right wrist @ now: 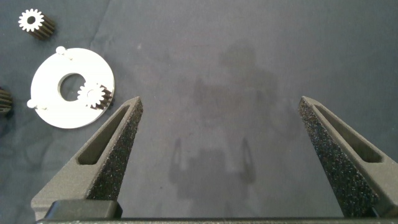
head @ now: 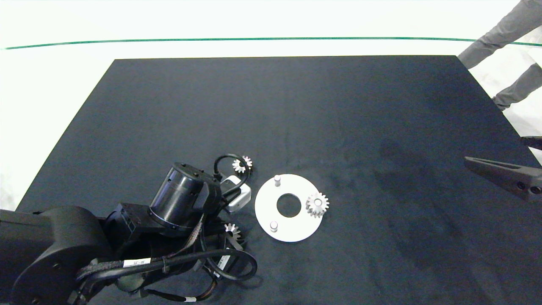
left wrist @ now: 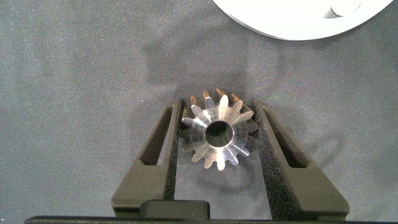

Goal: Install three planetary gears onto the carrier pins

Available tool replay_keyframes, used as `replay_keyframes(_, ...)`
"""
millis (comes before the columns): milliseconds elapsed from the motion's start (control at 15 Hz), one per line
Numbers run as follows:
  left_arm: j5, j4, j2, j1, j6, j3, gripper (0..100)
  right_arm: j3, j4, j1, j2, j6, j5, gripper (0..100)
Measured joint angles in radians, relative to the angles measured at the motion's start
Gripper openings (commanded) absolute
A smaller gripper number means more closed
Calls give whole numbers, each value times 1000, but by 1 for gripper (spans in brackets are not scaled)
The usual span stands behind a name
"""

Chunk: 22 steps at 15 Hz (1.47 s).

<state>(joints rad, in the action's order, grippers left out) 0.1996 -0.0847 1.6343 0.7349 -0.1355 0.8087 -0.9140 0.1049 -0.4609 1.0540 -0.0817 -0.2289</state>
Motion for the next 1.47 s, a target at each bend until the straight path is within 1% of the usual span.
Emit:
replay_keyframes(133, 1, -2, -1, 0, 0, -4, 30, 0, 0, 0, -1, 0, 0, 100)
replay_keyframes(200, 1, -2, -3, 0, -1, -6, 27, 0, 0, -1, -1, 0, 0, 100)
replay_keyframes(267, 0, 1, -5, -1, -6, -6, 26, 0, 0, -1, -1, 0, 0, 100)
replay_keyframes(333, 0, 3, -9, -1, -17, -3, 25, 0, 0, 0, -3, 0, 0, 100)
replay_keyframes(467, 0, 7, -29, -2, -50, 3, 25, 0, 0, 0, -3, 0, 0, 100)
replay_keyframes(600, 0, 25, -51, -1, -60, 24, 25, 0, 0, 0, -5, 0, 0, 100)
replay_keyframes(733, 0, 87, -74, 4, -63, 63, 25, 0, 0, 0, -8, -2, 0, 100)
replay_keyframes(867, 0, 121, -88, 16, -64, 113, 25, 0, 2, 1, -11, -3, 0, 100)
replay_keyframes(1000, 1, 159, -95, 52, -64, 156, 25, 0, 2, 1, -15, -7, -1, 100)
replay_keyframes(1200, 1, 170, -91, 113, -64, 186, 25, 0, 2, 1, -19, -7, -1, 100)
replay_keyframes(1267, 3, 170, -88, 124, -64, 189, 25, 0, 2, 1, -20, -7, -1, 100)
replay_keyframes(1467, 39, 164, -61, 153, -65, 197, 25, 0, 3, -3, -21, -7, -1, 100)
